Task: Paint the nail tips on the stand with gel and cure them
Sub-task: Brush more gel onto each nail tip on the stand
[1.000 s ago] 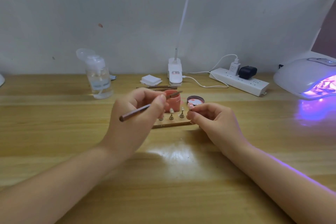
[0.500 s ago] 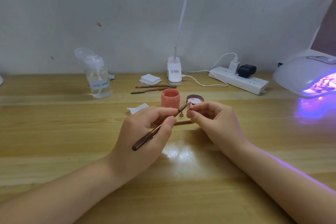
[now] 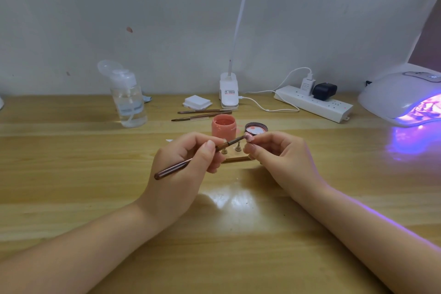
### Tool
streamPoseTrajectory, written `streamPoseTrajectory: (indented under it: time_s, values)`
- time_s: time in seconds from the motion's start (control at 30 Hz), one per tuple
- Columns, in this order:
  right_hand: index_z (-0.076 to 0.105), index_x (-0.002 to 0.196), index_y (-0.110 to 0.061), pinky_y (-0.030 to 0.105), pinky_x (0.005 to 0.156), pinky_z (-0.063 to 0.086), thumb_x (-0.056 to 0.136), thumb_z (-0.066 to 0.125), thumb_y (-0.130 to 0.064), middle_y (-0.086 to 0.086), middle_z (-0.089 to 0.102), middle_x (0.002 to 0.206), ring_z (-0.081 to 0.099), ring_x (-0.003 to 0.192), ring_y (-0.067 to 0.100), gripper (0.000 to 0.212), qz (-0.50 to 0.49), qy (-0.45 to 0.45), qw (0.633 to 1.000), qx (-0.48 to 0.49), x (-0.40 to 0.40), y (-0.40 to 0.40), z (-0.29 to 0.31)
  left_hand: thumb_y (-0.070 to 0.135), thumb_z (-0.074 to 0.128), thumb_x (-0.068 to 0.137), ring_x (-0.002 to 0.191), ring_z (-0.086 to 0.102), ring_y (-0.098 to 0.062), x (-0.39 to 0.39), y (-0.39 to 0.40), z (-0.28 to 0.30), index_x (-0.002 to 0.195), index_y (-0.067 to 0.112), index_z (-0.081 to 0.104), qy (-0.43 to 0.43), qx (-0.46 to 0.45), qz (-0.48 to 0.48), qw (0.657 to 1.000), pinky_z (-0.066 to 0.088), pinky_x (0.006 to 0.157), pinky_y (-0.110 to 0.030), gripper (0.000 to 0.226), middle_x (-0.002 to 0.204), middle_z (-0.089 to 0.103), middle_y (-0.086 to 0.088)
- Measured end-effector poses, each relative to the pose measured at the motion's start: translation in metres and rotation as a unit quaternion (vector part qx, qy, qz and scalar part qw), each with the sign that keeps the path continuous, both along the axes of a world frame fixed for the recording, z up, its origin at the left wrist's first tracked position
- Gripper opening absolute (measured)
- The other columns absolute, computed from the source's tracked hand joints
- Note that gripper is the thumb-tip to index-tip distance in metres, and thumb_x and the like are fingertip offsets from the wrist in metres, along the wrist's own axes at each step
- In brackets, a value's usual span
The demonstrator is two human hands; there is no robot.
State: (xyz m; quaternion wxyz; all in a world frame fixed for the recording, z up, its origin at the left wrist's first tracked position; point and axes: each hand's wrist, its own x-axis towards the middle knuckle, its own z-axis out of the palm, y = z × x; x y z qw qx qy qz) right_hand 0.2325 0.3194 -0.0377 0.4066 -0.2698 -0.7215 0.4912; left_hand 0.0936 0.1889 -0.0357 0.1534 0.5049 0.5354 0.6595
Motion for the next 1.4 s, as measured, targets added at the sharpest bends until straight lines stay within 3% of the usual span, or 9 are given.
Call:
streamPoseTrajectory:
  time_s: [0.27, 0.4, 0.47, 0.63, 0.87, 1.07, 1.23, 1.3, 1.4]
  values:
    - [0.074, 0.086, -0.014, 0.016, 0.072, 0.053, 0.082, 0.074, -0.006, -0.001, 0.075, 0.077, 0.071, 0.074, 0.006, 0.009, -0.003, 0.004, 1.0, -0.001, 0.0013, -0.0012, 0.0011, 0.033, 0.059, 0.085, 0.084, 0.069, -0.018, 0.0034, -0.0029, 0.0004, 0.098, 0.022, 0.07, 0.062, -0.012, 0.037, 0.997, 0.057, 0.079, -0.036, 0.02, 0.086, 0.073, 0.0]
    - [0.074, 0.086, -0.014, 0.014, 0.069, 0.052, 0.081, 0.075, -0.006, -0.001, 0.075, 0.076, 0.07, 0.072, 0.005, 0.009, -0.008, 0.004, 1.0, 0.005, 0.0014, -0.001, 0.0011, 0.026, 0.061, 0.086, 0.085, 0.069, -0.022, 0.0029, -0.0028, -0.0004, 0.099, 0.022, 0.072, 0.061, -0.019, 0.029, 0.998, 0.055, 0.081, -0.047, 0.018, 0.087, 0.072, -0.004]
    - [0.074, 0.086, -0.014, 0.015, 0.07, 0.053, 0.082, 0.074, -0.007, -0.001, 0.075, 0.076, 0.07, 0.071, 0.005, 0.008, -0.011, 0.001, 1.0, 0.006, 0.0014, -0.0008, 0.0013, 0.033, 0.061, 0.084, 0.08, 0.068, -0.022, 0.0027, -0.004, -0.0004, 0.096, 0.023, 0.072, 0.057, -0.021, 0.012, 0.998, 0.055, 0.077, -0.046, 0.02, 0.083, 0.072, -0.002]
    - [0.073, 0.082, -0.019, 0.021, 0.072, 0.054, 0.081, 0.075, -0.008, -0.002, 0.075, 0.075, 0.07, 0.072, 0.007, 0.012, -0.026, -0.01, 0.999, 0.016, 0.0018, -0.0009, 0.0014, 0.034, 0.054, 0.081, 0.077, 0.067, -0.011, 0.0013, -0.0039, -0.0023, 0.09, 0.018, 0.069, 0.034, 0.007, -0.013, 0.999, 0.051, 0.073, -0.021, 0.024, 0.079, 0.07, 0.004]
    - [0.074, 0.085, -0.016, 0.021, 0.072, 0.054, 0.081, 0.075, -0.009, -0.002, 0.075, 0.075, 0.07, 0.072, 0.007, 0.009, -0.026, -0.012, 0.999, 0.016, 0.0019, -0.0003, 0.0009, 0.036, 0.061, 0.085, 0.09, 0.071, -0.016, 0.0023, -0.0015, -0.0021, 0.099, 0.025, 0.072, 0.038, -0.026, 0.012, 0.999, 0.056, 0.086, -0.038, 0.021, 0.089, 0.074, 0.003]
    - [0.073, 0.082, -0.02, 0.028, 0.075, 0.055, 0.081, 0.075, -0.01, 0.0, 0.074, 0.075, 0.07, 0.074, 0.013, 0.01, -0.034, -0.018, 0.999, 0.018, 0.0019, 0.0013, -0.0003, 0.036, 0.054, 0.085, 0.087, 0.069, -0.016, 0.0003, -0.0034, -0.0003, 0.093, 0.021, 0.071, 0.04, -0.009, 0.011, 0.999, 0.055, 0.082, -0.03, 0.023, 0.086, 0.072, 0.002]
    - [0.074, 0.083, -0.021, 0.023, 0.073, 0.055, 0.081, 0.076, -0.01, -0.004, 0.074, 0.076, 0.07, 0.073, 0.007, 0.011, -0.031, -0.02, 0.999, 0.027, 0.0018, 0.0025, -0.0021, 0.028, 0.062, 0.087, 0.096, 0.069, -0.021, 0.0031, -0.0017, 0.0007, 0.103, 0.023, 0.074, 0.064, -0.03, 0.034, 0.997, 0.053, 0.089, -0.045, 0.021, 0.092, 0.074, 0.001]
    - [0.074, 0.081, -0.024, 0.025, 0.073, 0.055, 0.081, 0.076, -0.011, -0.004, 0.074, 0.075, 0.07, 0.073, 0.009, 0.014, -0.035, -0.02, 0.999, 0.033, 0.0016, 0.0027, -0.0025, 0.025, 0.06, 0.087, 0.092, 0.068, -0.022, 0.0032, -0.0024, 0.0002, 0.1, 0.021, 0.075, 0.078, -0.032, 0.028, 0.996, 0.054, 0.086, -0.04, 0.021, 0.087, 0.074, 0.002]
    - [0.073, 0.079, -0.026, 0.026, 0.072, 0.053, 0.081, 0.076, -0.011, -0.002, 0.074, 0.074, 0.07, 0.075, 0.017, 0.016, -0.043, -0.019, 0.998, 0.034, 0.0005, 0.0029, -0.003, 0.028, 0.06, 0.085, 0.083, 0.068, -0.012, 0.0031, -0.0049, -0.0004, 0.091, 0.024, 0.073, 0.083, -0.027, 0.02, 0.996, 0.049, 0.075, -0.017, 0.015, 0.08, 0.073, 0.004]
